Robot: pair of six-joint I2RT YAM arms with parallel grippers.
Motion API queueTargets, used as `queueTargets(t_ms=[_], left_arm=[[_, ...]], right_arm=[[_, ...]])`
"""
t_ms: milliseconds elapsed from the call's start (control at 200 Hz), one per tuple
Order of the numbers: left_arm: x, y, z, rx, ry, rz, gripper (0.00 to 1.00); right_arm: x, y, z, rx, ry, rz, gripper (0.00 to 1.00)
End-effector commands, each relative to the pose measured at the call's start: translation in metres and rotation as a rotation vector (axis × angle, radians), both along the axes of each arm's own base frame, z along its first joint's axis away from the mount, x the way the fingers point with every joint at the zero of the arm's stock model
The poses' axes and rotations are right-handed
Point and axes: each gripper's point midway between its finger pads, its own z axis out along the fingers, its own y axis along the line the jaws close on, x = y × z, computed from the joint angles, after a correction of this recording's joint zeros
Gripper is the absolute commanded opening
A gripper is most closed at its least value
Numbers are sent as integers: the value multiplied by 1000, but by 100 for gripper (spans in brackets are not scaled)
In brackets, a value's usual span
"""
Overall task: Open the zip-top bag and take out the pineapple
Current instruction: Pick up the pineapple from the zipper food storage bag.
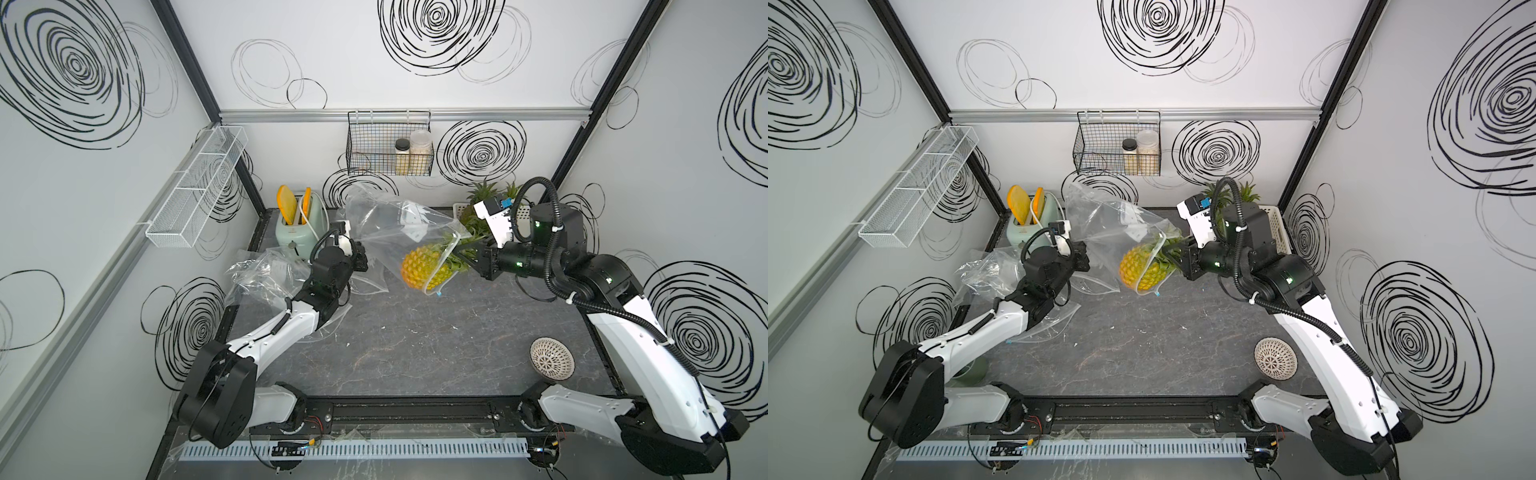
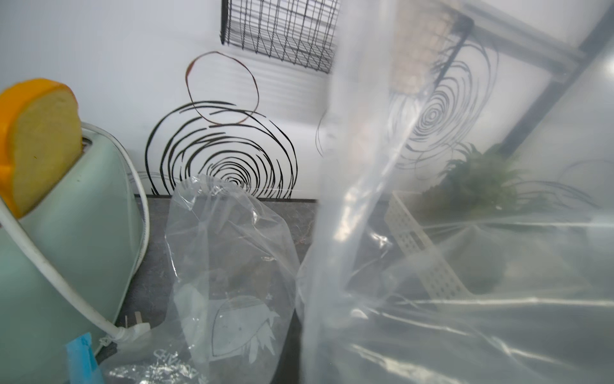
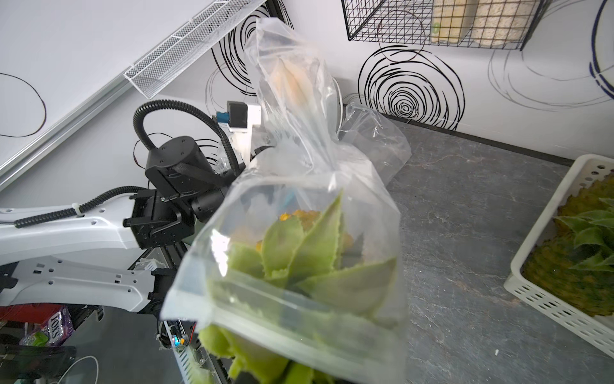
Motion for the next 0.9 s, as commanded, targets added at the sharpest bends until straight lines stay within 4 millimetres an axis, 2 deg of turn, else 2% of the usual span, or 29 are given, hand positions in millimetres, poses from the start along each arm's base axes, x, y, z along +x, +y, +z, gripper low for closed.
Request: queueTargets(t_ms=[0, 150, 355, 480, 575, 660, 895], left_arm=[[16, 27, 20, 47, -40, 103, 0], [31, 31, 26, 90, -42, 124, 0], [48, 30, 17, 95, -15, 129, 0], [43, 11, 15, 69, -7, 79, 0], [36, -6, 17, 71, -12, 47, 0], [39, -15, 16, 86, -6, 31, 0], [68, -5, 5, 127, 45, 57, 0]], right_arm=[[-14, -5, 24, 48, -80, 29, 0], [-22, -3, 28, 68, -89, 65, 0], [-32, -2, 37, 99, -117, 101, 0], [-36, -1, 40, 120, -136, 120, 0], [-39, 7, 33, 124, -120, 180, 0], [-46, 15, 33, 132, -114, 253, 0], [-62, 14, 49, 159, -159, 313, 0]])
